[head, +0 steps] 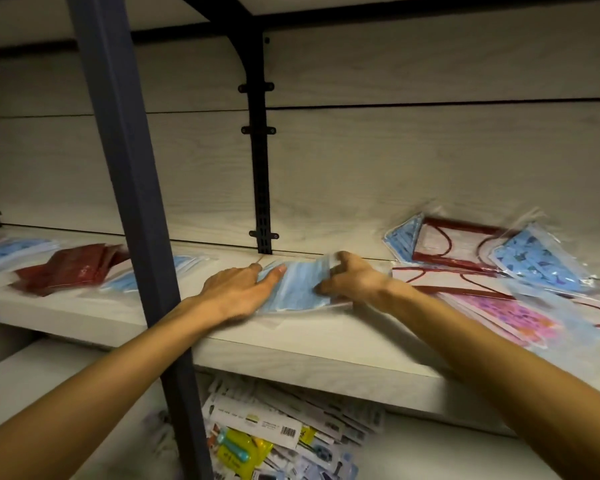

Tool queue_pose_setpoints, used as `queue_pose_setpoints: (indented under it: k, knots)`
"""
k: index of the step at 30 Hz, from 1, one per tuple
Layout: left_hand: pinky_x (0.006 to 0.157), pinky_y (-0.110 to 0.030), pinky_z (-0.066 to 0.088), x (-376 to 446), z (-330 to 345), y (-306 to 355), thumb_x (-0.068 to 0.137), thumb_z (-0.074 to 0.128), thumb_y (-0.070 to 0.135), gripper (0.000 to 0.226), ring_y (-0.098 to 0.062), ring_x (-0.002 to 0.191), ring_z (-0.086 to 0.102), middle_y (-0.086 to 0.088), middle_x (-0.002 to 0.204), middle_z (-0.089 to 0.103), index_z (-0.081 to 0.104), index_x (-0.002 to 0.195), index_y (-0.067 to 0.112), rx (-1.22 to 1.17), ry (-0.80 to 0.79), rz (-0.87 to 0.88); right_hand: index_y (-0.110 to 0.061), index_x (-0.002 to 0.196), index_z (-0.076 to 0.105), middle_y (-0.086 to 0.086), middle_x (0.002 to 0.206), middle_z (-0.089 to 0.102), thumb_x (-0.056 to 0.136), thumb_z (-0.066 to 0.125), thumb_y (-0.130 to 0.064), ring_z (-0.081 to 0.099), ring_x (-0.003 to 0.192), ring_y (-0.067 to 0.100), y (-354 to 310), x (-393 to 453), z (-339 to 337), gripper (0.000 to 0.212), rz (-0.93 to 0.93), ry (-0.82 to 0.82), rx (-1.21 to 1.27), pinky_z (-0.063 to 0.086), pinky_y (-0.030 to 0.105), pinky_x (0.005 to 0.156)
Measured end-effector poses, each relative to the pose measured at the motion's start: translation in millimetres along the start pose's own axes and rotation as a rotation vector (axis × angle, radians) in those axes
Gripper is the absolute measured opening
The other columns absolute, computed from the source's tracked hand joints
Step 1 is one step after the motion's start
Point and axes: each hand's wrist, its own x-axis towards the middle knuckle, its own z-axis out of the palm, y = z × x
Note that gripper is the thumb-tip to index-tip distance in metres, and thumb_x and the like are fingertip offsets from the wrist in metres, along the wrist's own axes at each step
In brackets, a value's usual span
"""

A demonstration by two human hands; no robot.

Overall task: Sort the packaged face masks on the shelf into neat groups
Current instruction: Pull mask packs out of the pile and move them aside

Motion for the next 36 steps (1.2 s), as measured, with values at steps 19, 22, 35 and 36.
queue_pose_setpoints:
  k: [19, 22, 35, 36]
  knots:
    - [0.099, -0.037, 0.042, 28.1, -3.3, 76.6, 0.093, 0.058, 0.045, 0.052, -0.026, 0.133, 0.049, -0.001, 0.147, 0.051, 0.052, 0.141, 0.024, 0.069, 0.152, 0.281, -0.018, 0.135, 0.057, 0.011, 0.132, 0.064, 0.093, 0.062, -0.044, 0.057, 0.119, 0.031, 29.3, -46.0, -85.9, 0.050, -0.118, 0.412, -0.693, 0.050, 0.040, 0.096]
    - [0.101, -0.036, 0.041, 38.4, 4.9, 114.2, 0.092, 0.059, 0.046, 0.055, -0.028, 0.134, 0.048, -0.002, 0.148, 0.049, 0.050, 0.142, 0.024, 0.060, 0.165, 0.364, -0.016, 0.136, 0.057, 0.013, 0.136, 0.062, 0.091, 0.064, -0.040, 0.055, 0.122, 0.033, 48.1, -61.7, -117.8, 0.052, -0.087, 0.465, -0.694, 0.048, 0.041, 0.099]
    - [0.102, -0.040, 0.044, 64.3, 36.6, 235.0, 0.083, 0.071, 0.037, 0.074, -0.032, 0.132, 0.045, -0.010, 0.148, 0.041, 0.039, 0.146, 0.015, -0.223, 0.350, 0.513, -0.008, 0.150, 0.031, 0.020, 0.147, 0.044, 0.085, 0.075, -0.033, 0.042, 0.131, 0.042, 113.1, -82.2, -230.1, 0.083, 0.092, 0.806, -0.693, 0.041, 0.049, 0.107]
    - [0.105, -0.040, 0.043, 67.9, 38.8, 241.0, 0.083, 0.072, 0.037, 0.076, -0.031, 0.135, 0.042, -0.010, 0.150, 0.039, 0.038, 0.147, 0.015, -0.231, 0.381, 0.511, -0.008, 0.151, 0.030, 0.020, 0.148, 0.044, 0.085, 0.075, -0.034, 0.041, 0.132, 0.042, 117.9, -80.5, -236.2, 0.085, 0.104, 0.819, -0.690, 0.040, 0.050, 0.107]
